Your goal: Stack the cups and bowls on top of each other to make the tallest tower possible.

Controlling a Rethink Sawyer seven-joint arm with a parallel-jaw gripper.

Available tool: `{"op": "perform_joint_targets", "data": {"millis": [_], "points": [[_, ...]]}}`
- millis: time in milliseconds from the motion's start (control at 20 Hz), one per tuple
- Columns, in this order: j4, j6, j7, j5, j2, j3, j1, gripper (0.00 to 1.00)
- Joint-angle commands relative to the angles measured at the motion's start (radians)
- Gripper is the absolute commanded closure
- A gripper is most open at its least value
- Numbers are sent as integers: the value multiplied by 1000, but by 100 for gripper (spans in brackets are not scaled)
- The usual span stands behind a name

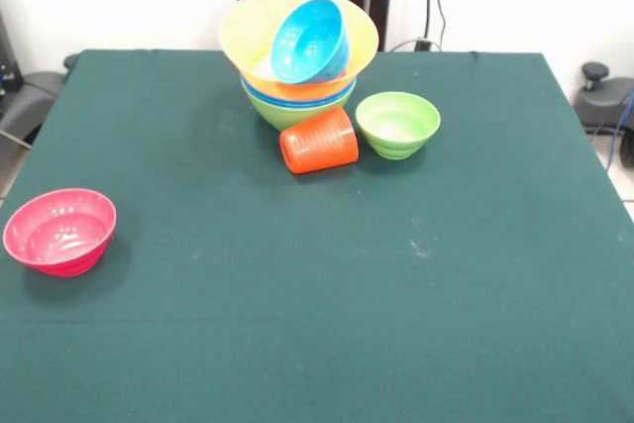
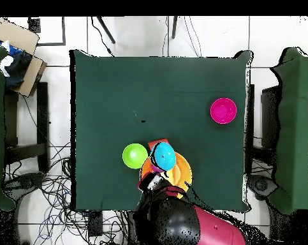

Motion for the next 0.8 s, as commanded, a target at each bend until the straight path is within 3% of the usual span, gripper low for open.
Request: {"op": "perform_joint_targets", "data": {"millis": [50,350,800], "points": [[61,115,-253,-100,-33,37,-34,0],[-63,13,-323,-81,138,180,-141,0],[-200,83,-281,-152,233,302,-193,0]]}}
